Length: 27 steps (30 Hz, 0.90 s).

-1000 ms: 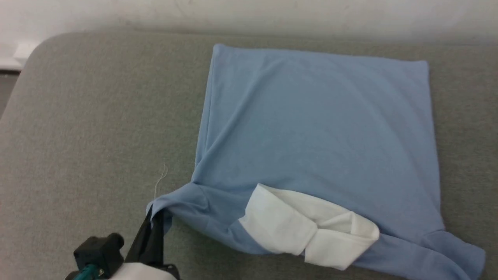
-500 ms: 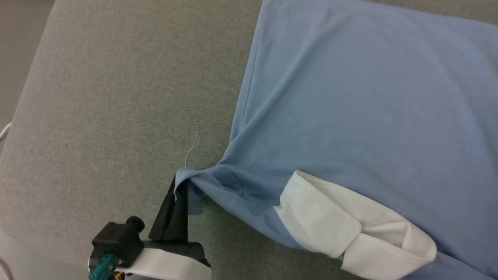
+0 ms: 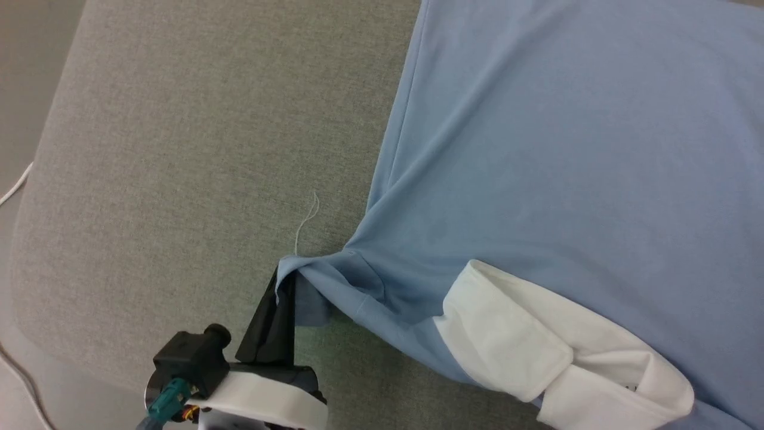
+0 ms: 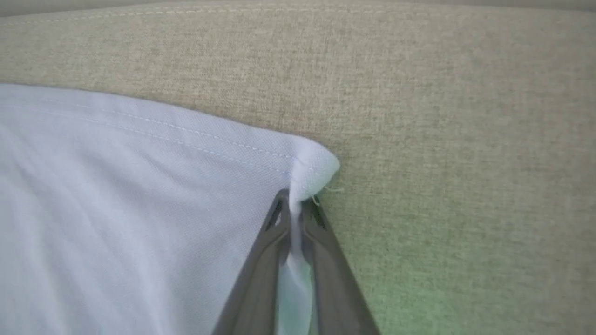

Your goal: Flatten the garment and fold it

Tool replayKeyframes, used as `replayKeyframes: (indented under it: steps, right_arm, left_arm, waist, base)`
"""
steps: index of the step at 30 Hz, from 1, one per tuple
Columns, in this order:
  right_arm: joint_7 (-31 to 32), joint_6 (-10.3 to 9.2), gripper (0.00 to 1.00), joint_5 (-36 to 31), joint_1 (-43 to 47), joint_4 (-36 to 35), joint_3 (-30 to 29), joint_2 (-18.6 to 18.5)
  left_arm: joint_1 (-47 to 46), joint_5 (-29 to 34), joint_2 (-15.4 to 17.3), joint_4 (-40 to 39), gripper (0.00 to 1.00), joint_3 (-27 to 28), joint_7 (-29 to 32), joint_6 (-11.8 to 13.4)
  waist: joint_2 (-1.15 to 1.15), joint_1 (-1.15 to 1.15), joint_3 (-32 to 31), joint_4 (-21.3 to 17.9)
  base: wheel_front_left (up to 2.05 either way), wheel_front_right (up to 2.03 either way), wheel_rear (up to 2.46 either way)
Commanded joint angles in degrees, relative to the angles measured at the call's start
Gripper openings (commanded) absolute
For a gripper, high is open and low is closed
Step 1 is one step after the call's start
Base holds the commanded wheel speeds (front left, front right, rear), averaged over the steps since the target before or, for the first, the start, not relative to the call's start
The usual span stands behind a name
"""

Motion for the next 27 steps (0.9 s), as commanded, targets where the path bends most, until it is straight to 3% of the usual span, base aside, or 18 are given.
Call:
replayKeyframes:
  steps: [1, 5, 8, 13, 18, 22, 27]
  right_arm:
    - [0.60, -0.04, 0.00, -0.41, 4.09, 1.92, 1.48, 2.42]
    - [-4.05, -0.04, 0.00, -2.61, 3.46, -3.12, 5.10, 0.73]
    - [-6.90, -0.04, 0.00, -5.16, 3.63, -8.56, 11.94, -2.29]
    - [-11.84, -0.04, 0.00, -2.24, 5.72, -17.18, 18.91, -6.66]
    - [-14.67, -0.04, 0.00, 1.23, 14.21, -26.14, 22.58, -12.93]
    - [-15.08, -0.04, 0.00, 3.68, 25.76, -32.76, 21.84, -15.89]
    - [-11.93, -0.04, 0.00, 5.96, 45.53, -39.24, 15.34, -15.20]
  left_arm:
    - [-1.13, -0.19, 0.20, 0.26, 0.00, 0.26, -0.45, -0.24]
    - [-1.00, -0.31, 0.89, 1.05, 0.00, 0.79, -0.21, -0.14]
    - [-0.17, -0.08, 2.11, 1.52, 0.00, 1.92, 0.52, 0.52]
    - [1.62, 0.31, 4.33, 1.40, 0.00, 4.70, 1.29, 2.09]
    - [4.08, 0.01, 6.56, 0.93, 0.00, 8.08, 2.16, 3.58]
    - [6.71, -1.18, 7.95, 1.02, 0.00, 11.25, 3.04, 4.77]
    - [10.68, -2.88, 9.40, 0.75, 0.00, 15.09, 4.86, 6.37]
  waist:
    - [0.00, 0.00, -1.07, -0.86]
    - [0.00, 0.00, -4.22, -2.53]
    - [0.00, 0.00, -7.02, -4.90]
    - [0.00, 0.00, -12.54, -9.64]
    - [0.00, 0.00, -17.91, -15.32]
    - [0.00, 0.00, -21.34, -20.32]
    - [0.00, 0.00, -23.94, -25.81]
  base:
    - [0.00, 0.00, 0.00]
    - [0.00, 0.00, 0.00]
    - [0.00, 0.00, 0.00]
    - [0.00, 0.00, 0.00]
    - [0.00, 0.00, 0.00]
    - [0.00, 0.00, 0.00]
    - [0.00, 0.00, 0.00]
